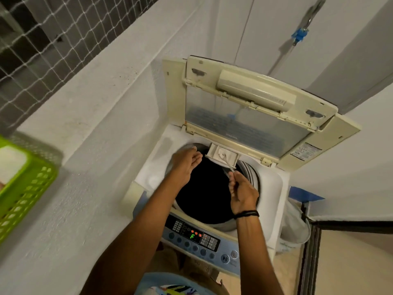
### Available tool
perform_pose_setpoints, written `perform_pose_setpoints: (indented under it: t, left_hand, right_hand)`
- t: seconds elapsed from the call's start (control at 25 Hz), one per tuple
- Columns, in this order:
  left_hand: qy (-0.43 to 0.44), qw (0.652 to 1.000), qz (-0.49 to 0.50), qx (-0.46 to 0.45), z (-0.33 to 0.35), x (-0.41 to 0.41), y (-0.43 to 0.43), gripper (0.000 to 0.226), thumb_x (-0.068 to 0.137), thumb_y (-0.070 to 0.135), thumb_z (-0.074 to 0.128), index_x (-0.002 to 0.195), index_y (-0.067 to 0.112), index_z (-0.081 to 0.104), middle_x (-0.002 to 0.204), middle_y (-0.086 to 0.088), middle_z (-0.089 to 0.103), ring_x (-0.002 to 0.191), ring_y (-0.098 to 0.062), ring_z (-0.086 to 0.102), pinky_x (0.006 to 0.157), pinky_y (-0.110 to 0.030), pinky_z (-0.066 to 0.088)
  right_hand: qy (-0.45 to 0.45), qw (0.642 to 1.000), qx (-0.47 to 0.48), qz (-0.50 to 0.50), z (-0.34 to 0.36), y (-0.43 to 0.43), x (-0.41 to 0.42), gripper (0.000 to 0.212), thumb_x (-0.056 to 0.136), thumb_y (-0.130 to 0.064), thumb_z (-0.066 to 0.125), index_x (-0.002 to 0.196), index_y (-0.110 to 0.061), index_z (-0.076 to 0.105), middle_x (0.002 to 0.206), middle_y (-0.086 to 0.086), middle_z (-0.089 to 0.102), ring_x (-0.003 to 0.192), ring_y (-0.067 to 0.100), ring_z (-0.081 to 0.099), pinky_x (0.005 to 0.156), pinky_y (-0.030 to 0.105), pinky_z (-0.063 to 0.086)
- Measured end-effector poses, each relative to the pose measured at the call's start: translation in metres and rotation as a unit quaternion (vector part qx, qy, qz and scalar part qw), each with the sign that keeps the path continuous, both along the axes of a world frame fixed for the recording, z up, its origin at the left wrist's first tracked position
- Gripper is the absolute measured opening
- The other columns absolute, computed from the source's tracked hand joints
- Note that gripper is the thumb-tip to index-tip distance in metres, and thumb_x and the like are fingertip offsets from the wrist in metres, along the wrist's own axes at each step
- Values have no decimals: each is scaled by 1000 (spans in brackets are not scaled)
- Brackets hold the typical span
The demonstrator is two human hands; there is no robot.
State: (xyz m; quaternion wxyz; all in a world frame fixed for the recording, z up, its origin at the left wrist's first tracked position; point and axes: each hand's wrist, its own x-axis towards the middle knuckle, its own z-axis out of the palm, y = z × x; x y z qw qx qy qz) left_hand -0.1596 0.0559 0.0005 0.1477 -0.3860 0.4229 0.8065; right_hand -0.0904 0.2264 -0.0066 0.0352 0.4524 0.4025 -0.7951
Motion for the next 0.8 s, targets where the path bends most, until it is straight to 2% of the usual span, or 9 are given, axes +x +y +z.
perform_pose_setpoints:
  t: [0.12,0.24,0.36,0.48,0.6,0.68,0.8]
  left_hand:
    - [68,996,41,-31,54,43,-32,23,91,8,64,112,-1,67,91,-14,75,86,-20,75,75,-27,60]
    - [165,978,97,-88,115,92,-65,14,91,7,65,103,4,69,95,-16,74,89,-21,74,79,-27,60]
    - [277,936,150,-160,182,147,-107,13,92,7,64,103,8,71,95,-12,74,91,-22,72,85,-29,59]
    - [350,866,231,-273,240,207,-160,15,91,12,66,105,10,72,94,-11,74,87,-21,70,81,-29,56]
    - [327,779,313,-435,265,267,-212,14,90,19,69,102,18,74,91,-4,76,83,-19,71,75,-26,57]
    - [271,732,310,-542,263,298,-248,12,89,20,70,97,27,74,90,6,75,81,-12,69,73,-22,56]
    - [158,718,219,-642,248,319,-298,13,88,24,71,95,35,72,89,13,74,70,2,64,69,-16,51]
  right_hand:
    - [59,997,-19,55,40,-16,13,12,94,-8,62,102,-2,69,87,10,68,64,9,58,52,12,50]
    - [132,980,-53,141,82,-43,27,8,95,-10,61,97,-6,67,86,8,65,68,10,57,59,14,49]
    - [193,946,-71,251,123,-85,42,12,95,-10,61,98,-4,71,84,7,67,69,10,58,61,16,51]
    - [234,898,-67,368,160,-139,58,16,94,-10,62,100,-3,75,81,7,69,63,9,57,54,15,49]
    - [288,840,-27,460,187,-198,75,17,93,-9,61,96,-3,78,78,10,72,60,10,58,52,17,47]
    - [329,799,19,502,199,-236,85,17,93,-7,61,92,-4,78,75,11,74,59,12,59,53,19,48]
    - [413,722,130,540,209,-284,90,20,93,-2,61,85,-8,78,70,9,75,57,14,60,54,27,50]
